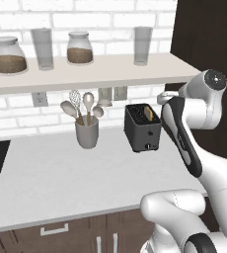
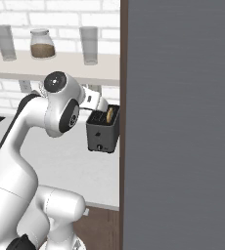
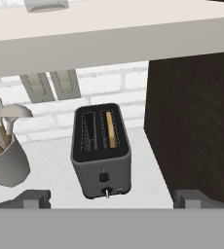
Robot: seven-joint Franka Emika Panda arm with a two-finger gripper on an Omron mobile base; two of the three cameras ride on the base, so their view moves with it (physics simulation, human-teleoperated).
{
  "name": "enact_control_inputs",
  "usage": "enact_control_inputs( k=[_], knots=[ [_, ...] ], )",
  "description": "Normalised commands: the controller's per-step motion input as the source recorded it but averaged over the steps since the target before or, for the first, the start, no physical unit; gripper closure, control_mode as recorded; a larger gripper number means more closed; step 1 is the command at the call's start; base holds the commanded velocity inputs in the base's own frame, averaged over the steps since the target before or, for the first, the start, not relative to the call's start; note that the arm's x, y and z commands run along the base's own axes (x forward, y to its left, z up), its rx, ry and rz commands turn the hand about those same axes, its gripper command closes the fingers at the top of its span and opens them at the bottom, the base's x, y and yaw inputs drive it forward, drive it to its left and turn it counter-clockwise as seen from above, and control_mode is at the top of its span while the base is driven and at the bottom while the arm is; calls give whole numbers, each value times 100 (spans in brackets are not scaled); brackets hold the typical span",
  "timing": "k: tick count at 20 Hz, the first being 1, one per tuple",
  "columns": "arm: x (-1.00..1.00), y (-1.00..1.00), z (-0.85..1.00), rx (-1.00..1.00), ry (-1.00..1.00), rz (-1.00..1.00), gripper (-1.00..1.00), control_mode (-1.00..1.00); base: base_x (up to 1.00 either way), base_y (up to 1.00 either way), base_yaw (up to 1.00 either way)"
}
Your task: Start the toaster. Once the lever pops up, take the bread to the plate on the dining counter.
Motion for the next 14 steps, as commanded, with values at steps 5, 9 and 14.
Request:
enact_control_inputs(
  k=[5, 9, 14],
  knots=[
    [0, 0, 0, 0, 0, 0, -100, -100, 0, 0, 0],
    [0, 0, 0, 0, 0, 0, -100, -100, 0, 0, 0],
    [0, 0, 0, 0, 0, 0, -100, -100, 0, 0, 0]
  ],
)
